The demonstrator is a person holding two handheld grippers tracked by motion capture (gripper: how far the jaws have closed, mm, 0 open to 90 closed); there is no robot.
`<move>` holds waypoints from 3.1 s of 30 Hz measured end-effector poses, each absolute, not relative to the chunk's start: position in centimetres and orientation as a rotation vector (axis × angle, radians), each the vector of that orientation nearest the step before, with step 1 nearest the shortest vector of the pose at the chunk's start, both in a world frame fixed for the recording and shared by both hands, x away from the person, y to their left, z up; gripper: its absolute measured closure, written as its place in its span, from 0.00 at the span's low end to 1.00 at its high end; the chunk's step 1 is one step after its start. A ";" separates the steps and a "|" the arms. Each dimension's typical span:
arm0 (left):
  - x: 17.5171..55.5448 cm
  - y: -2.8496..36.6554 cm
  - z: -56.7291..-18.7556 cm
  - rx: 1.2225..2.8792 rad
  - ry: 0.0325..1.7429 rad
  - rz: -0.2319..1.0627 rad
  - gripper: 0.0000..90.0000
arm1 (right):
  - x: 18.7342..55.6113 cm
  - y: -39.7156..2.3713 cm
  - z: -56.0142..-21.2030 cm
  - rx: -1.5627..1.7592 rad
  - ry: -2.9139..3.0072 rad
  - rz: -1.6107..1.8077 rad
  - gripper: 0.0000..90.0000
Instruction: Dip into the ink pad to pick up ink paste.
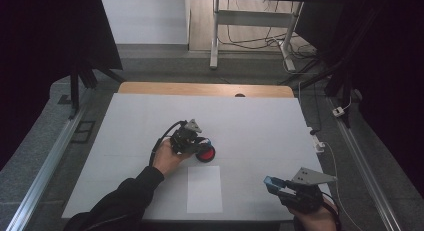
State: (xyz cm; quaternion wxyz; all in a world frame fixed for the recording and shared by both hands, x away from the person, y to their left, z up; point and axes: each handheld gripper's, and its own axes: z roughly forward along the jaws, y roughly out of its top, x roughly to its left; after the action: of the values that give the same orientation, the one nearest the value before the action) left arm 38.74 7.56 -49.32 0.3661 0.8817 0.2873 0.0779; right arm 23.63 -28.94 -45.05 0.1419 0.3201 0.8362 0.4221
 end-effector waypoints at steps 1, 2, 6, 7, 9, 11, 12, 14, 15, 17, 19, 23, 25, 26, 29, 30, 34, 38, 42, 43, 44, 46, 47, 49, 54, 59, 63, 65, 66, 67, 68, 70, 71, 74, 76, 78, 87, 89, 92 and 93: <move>38.7 7.6 -49.3 2.266 0.740 0.198 0.79 | 23.6 -28.9 -45.1 0.924 2.412 1.218 0.76; 38.7 7.5 -49.3 2.268 0.740 0.198 0.79 | 23.6 -28.9 -45.1 0.922 2.415 1.206 0.76; 38.6 7.4 -49.3 2.275 0.734 0.213 0.79 | 23.6 -28.8 -45.1 0.915 2.421 1.195 0.76; 38.5 7.3 -49.3 2.280 0.731 0.221 0.79 | 23.6 -28.8 -45.1 0.915 2.421 1.195 0.76; 38.3 7.1 -49.3 2.288 0.723 0.244 0.79 | 23.6 -28.7 -45.1 0.916 2.422 1.191 0.76; 38.1 6.9 -49.3 2.296 0.715 0.270 0.79 | 23.6 -28.7 -45.1 0.916 2.423 1.190 0.76; 38.0 6.8 -49.3 2.299 0.713 0.282 0.79 | 23.6 -28.7 -45.1 0.916 2.424 1.189 0.76; 37.8 6.7 -49.3 2.311 0.705 0.305 0.79 | 23.6 -28.7 -45.1 0.916 2.424 1.189 0.76; 37.7 6.6 -49.3 2.313 0.702 0.313 0.79 | 23.6 -28.7 -45.1 0.916 2.423 1.191 0.76; 37.6 6.5 -49.3 2.316 0.701 0.327 0.79 | 23.6 -28.7 -45.1 0.914 2.424 1.190 0.76; 37.6 6.4 -49.3 2.316 0.704 0.326 0.79 | 23.7 -28.6 -45.1 0.911 2.426 1.183 0.76; 37.9 6.8 -49.4 2.291 0.723 0.289 0.79 | 23.6 -28.6 -45.1 0.909 2.428 1.176 0.76; 38.1 7.0 -49.5 2.272 0.739 0.258 0.79 | 23.7 -28.6 -45.1 0.909 2.429 1.175 0.76; 38.3 7.2 -49.6 2.257 0.752 0.234 0.79 | 23.7 -28.6 -45.1 0.909 2.429 1.175 0.76; 38.9 8.0 -49.9 2.210 0.783 0.156 0.79 | 23.7 -28.6 -45.1 0.909 2.432 1.173 0.76; 39.0 8.3 -50.0 2.193 0.793 0.134 0.79 | 23.7 -28.6 -45.1 0.909 2.433 1.175 0.76; 38.7 8.0 -49.9 2.206 0.784 0.168 0.79 | 23.7 -28.6 -45.1 0.908 2.433 1.170 0.76; 38.3 7.6 -49.9 2.220 0.770 0.216 0.79 | 23.6 -28.6 -45.1 0.908 2.434 1.170 0.76; 38.2 7.7 -50.0 2.207 0.764 0.229 0.79 | 23.6 -28.6 -45.1 0.908 2.430 1.177 0.76; 38.2 7.7 -49.9 2.208 0.764 0.229 0.79 | 23.6 -28.6 -45.1 0.909 2.430 1.177 0.76; 38.2 7.7 -49.9 2.210 0.768 0.227 0.79 | 23.6 -28.6 -45.1 0.907 2.433 1.172 0.76; 38.4 7.7 -49.7 2.210 0.791 0.209 0.78 | 23.6 -28.6 -45.1 0.904 2.435 1.176 0.76; 38.4 7.8 -49.6 2.205 0.798 0.205 0.78 | 23.6 -28.6 -45.1 0.903 2.435 1.175 0.76; 38.4 8.0 -49.3 2.187 0.797 0.207 0.78 | 23.6 -28.6 -45.1 0.902 2.435 1.177 0.76; 38.2 8.7 -48.3 2.139 0.791 0.165 0.78 | 23.6 -28.6 -45.1 0.900 2.434 1.174 0.76; 38.1 8.6 -48.3 2.151 0.776 0.151 0.78 | 23.6 -28.5 -45.1 0.900 2.436 1.171 0.76; 38.0 8.4 -48.5 2.162 0.765 0.145 0.78 | 23.6 -28.5 -45.1 0.902 2.435 1.166 0.76; 38.0 8.2 -48.6 2.166 0.761 0.146 0.78 | 23.6 -28.5 -45.1 0.902 2.436 1.167 0.76; 38.0 8.1 -48.7 2.172 0.759 0.147 0.78 | 23.7 -28.5 -45.1 0.902 2.436 1.174 0.76; 38.0 8.0 -48.8 2.177 0.758 0.147 0.78 | 23.7 -28.6 -45.1 0.903 2.436 1.175 0.76; 38.0 7.9 -48.9 2.182 0.757 0.149 0.78 | 23.7 -28.6 -45.1 0.902 2.436 1.176 0.76; 37.9 7.7 -49.1 2.192 0.758 0.153 0.78 | 23.7 -28.6 -45.1 0.901 2.437 1.178 0.76; 37.9 7.7 -49.2 2.197 0.756 0.157 0.78 | 23.6 -28.6 -45.1 0.899 2.437 1.178 0.76; 37.9 7.4 -49.4 2.199 0.752 0.159 0.78 | 23.6 -28.6 -45.1 0.897 2.435 1.180 0.76; 38.0 7.3 -49.5 2.206 0.749 0.158 0.78 | 23.6 -28.6 -45.1 0.896 2.435 1.181 0.76; 37.9 7.1 -49.7 2.214 0.741 0.168 0.78 | 23.6 -28.6 -45.1 0.897 2.436 1.181 0.76; 37.5 6.6 -49.6 2.247 0.734 0.216 0.79 | 23.5 -28.6 -45.1 0.891 2.441 1.171 0.76; 37.4 6.5 -49.6 2.259 0.727 0.227 0.79 | 23.5 -28.6 -45.1 0.890 2.443 1.171 0.76; 37.1 6.1 -49.5 2.274 0.719 0.262 0.79 | 23.5 -28.5 -45.1 0.892 2.444 1.164 0.76; 37.0 6.0 -49.5 2.279 0.716 0.278 0.79 | 23.6 -28.5 -45.2 0.888 2.446 1.166 0.76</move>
State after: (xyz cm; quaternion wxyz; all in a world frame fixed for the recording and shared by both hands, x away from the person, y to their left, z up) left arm 36.99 6.00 -49.49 0.3602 0.8840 0.2779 0.1078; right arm 23.55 -28.49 -45.17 0.1446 0.3082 0.8488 0.4046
